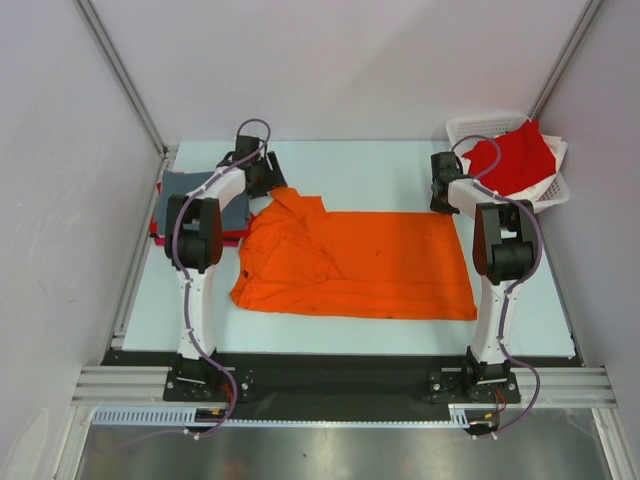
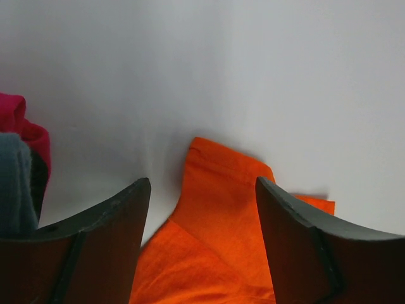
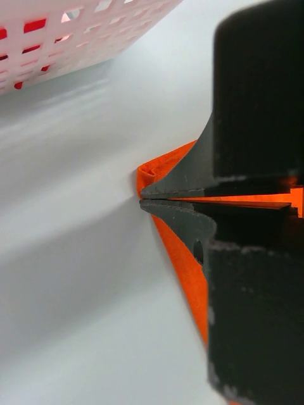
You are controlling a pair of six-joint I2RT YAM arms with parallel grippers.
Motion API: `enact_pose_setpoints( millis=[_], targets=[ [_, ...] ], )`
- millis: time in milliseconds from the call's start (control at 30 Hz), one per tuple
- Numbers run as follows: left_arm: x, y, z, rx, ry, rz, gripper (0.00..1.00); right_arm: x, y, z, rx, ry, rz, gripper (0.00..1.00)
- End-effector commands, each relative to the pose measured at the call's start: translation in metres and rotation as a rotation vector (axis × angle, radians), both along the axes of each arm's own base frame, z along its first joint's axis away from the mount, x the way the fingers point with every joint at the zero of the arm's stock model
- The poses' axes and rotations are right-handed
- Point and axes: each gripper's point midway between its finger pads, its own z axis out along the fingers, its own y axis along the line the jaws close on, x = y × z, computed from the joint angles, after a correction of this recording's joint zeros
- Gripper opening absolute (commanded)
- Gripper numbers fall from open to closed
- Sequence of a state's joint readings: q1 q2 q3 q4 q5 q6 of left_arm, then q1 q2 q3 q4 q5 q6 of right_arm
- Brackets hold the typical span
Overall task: Fold and stack the t-shirts
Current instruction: Fold the tshirt
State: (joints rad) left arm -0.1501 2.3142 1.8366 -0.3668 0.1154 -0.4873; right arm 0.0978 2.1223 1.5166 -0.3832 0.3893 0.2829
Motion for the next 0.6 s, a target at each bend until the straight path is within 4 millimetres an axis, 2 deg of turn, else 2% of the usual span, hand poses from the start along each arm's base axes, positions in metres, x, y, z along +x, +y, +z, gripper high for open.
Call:
enact_pose_setpoints(
  millis=[0,133,233,267,300,333,433,567],
  targets=[
    [0.006,-0.004,0.004,-0.001,-0.010,-0.023,0.72,-0.005,-0.003,0.011,-0.022,-0.005,-0.001,0.00],
    [0.006,-0.012,0.001,-0.011,0.000,-0.047,0.59,-0.004,-0.004,0.016,-0.019,-0.013,-0.003,0.00],
    [0.005,-0.018,0.000,-0.010,0.001,-0.061,0.45,-0.004,-0.003,0.018,-0.013,-0.018,-0.002,0.00],
    [0.005,-0.018,0.001,-0.013,0.000,-0.063,0.35,-0.004,-0.004,0.021,-0.013,-0.022,-0.002,0.00],
    [0.005,-0.020,0.003,-0.019,-0.002,-0.068,0.30,-0.004,-0.004,0.022,-0.011,-0.024,-0.003,0.00],
    [0.004,-0.022,0.003,-0.024,0.000,-0.075,0.19,-0.004,-0.004,0.022,-0.008,-0.020,-0.002,0.00],
    [0.003,-0.021,0.011,-0.006,-0.018,-0.075,0.00,-0.004,-0.004,0.027,0.003,-0.029,-0.005,0.00],
    [0.007,-0.022,0.036,-0.005,-0.099,-0.082,0.00,-0.004,-0.005,0.038,0.009,-0.048,-0.007,0.00]
  ],
)
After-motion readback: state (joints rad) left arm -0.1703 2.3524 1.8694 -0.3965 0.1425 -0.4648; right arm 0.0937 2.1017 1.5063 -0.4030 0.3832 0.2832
